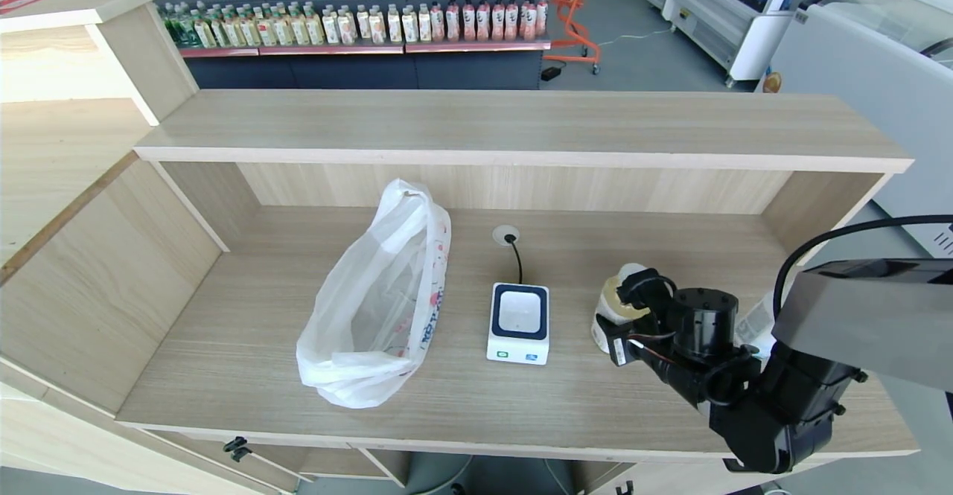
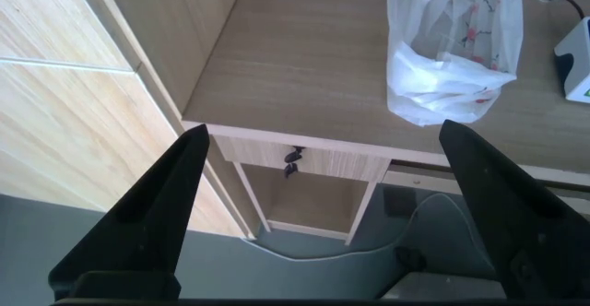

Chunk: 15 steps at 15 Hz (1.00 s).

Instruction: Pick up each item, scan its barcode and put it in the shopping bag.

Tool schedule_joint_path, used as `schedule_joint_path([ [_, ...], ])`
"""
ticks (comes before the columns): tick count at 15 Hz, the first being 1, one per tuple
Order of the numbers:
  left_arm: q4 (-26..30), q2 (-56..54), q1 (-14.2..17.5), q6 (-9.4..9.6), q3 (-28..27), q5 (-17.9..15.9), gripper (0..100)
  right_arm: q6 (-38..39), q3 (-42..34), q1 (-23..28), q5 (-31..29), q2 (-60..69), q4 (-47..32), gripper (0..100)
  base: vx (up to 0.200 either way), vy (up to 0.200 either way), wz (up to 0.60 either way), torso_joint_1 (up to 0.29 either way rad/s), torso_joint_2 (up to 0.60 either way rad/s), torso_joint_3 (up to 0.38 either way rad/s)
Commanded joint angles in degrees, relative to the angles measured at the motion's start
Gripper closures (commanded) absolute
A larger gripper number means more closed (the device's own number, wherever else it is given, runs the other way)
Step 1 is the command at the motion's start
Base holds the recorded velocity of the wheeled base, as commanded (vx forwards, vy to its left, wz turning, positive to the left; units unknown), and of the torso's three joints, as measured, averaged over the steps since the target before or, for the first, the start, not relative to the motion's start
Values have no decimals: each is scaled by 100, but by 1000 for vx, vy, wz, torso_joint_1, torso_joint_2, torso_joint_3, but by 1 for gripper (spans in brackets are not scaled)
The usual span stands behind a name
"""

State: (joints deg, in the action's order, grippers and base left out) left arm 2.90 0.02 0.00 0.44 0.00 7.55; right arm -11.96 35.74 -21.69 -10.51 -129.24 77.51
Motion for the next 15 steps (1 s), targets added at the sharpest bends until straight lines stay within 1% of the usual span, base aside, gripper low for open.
schedule_joint_path([
  [1, 0, -2, 0, 0, 0, 1, 0, -96, 126, 7, -13, -31, -16, 100, 0, 0, 0, 0, 0, 0],
  [4, 0, -2, 0, 0, 0, 1, 0, -131, 196, 7, 14, -4, 10, 100, 0, 0, 0, 0, 0, 0],
  [6, 0, -2, 0, 0, 0, 1, 0, -79, 293, 42, 137, 110, 54, 100, 0, 0, 0, 0, 0, 0],
  [7, 0, -2, 0, 0, 0, 1, 0, 115, 390, 244, 488, 453, -8, 100, 0, 0, 0, 0, 0, 0],
  [8, 0, -2, 0, 0, 0, 1, 0, 238, 442, 288, 682, 655, -122, 100, 0, 0, 0, 0, 0, 0],
  [10, 0, -2, 0, 0, 0, 1, 0, 1126, 539, 358, 2106, 2193, -1924, 100, 0, 0, 0, 0, 0, 0],
  [11, 0, -2, 0, 0, 0, 1, 0, 1416, 565, 376, 2791, 2782, -2688, 100, 0, 0, 0, 0, 0, 0],
  [12, 0, -2, 0, 0, 0, 1, 0, 1556, 592, 376, 3274, 3213, -3207, 100, 0, 0, 0, 0, 0, 0],
  [13, 0, -2, 0, 0, 0, 1, 0, 1714, 592, 376, 3916, 3740, -3796, 100, 0, 0, 0, 0, 0, 0],
  [15, 0, -2, 0, 0, 0, 1, 0, 1996, 609, 341, 4654, 4162, -4033, 100, 0, 0, 0, 0, 0, 0],
])
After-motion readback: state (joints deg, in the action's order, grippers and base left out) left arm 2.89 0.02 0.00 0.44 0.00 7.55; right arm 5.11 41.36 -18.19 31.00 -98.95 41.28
